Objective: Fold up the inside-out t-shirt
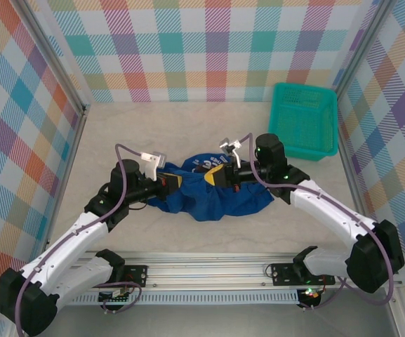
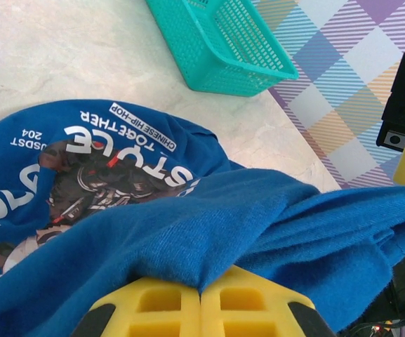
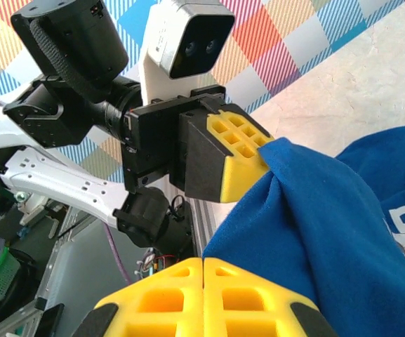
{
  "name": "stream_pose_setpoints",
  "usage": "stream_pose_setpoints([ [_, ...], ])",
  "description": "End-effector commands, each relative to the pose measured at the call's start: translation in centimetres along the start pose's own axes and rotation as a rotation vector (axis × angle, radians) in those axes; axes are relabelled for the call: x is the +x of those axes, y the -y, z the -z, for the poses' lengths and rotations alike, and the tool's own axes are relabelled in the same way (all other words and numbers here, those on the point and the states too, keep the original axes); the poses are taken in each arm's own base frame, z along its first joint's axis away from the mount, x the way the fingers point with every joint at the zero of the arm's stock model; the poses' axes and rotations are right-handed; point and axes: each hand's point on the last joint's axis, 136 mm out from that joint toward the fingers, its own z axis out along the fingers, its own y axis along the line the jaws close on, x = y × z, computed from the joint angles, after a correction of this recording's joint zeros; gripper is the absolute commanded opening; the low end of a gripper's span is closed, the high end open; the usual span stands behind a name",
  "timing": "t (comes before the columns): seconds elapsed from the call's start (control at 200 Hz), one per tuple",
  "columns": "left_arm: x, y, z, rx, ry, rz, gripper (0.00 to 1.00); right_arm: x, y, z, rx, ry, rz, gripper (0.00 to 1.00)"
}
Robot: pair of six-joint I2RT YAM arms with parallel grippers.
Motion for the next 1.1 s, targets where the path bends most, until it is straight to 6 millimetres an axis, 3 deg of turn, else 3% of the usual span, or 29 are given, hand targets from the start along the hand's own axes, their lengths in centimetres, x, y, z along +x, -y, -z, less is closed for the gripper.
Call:
stream_pose_setpoints([
  [0.0,0.0,-1.2,0.0,-0.056,-0.004,-0.012,0.00,-2.1,-1.1,0.3,-0.073,0.067,-0.017,0.00],
  [0.12,1.0,-4.8,-0.2,-0.243,-0.038,0.025,0.00,-3.4,-2.4,0.6,-0.129,0.079,-0.024,0.00],
  [0.21,1.0,-6.0,-0.2,-0.308,-0.045,0.035,0.00,-3.3,-2.3,0.5,-0.124,0.065,-0.036,0.00],
  [0.375,0.4,-4.8,-0.6,-0.244,-0.030,0.026,0.00,-2.8,-0.2,-0.4,-0.063,0.040,-0.111,0.00],
  [0.51,-0.1,-3.3,-0.4,-0.170,-0.007,0.028,0.00,1.0,2.9,-1.1,0.205,-0.084,-0.014,0.00],
  [0.61,-0.4,-2.8,-0.2,-0.150,0.004,0.028,0.00,4.0,3.5,-2.7,0.271,-0.180,0.053,0.26],
  [0.77,-0.6,-2.7,-0.1,-0.148,0.010,0.036,0.00,7.9,4.8,-5.2,0.270,-0.225,-0.009,0.43],
  [0.92,-0.6,-2.6,-0.2,-0.142,0.004,0.036,0.00,10.0,6.1,-6.8,0.327,-0.250,-0.035,0.53],
  [1.095,-0.6,-2.5,-0.1,-0.140,0.002,0.033,0.00,10.2,7.2,-7.4,0.358,-0.227,-0.068,0.53],
])
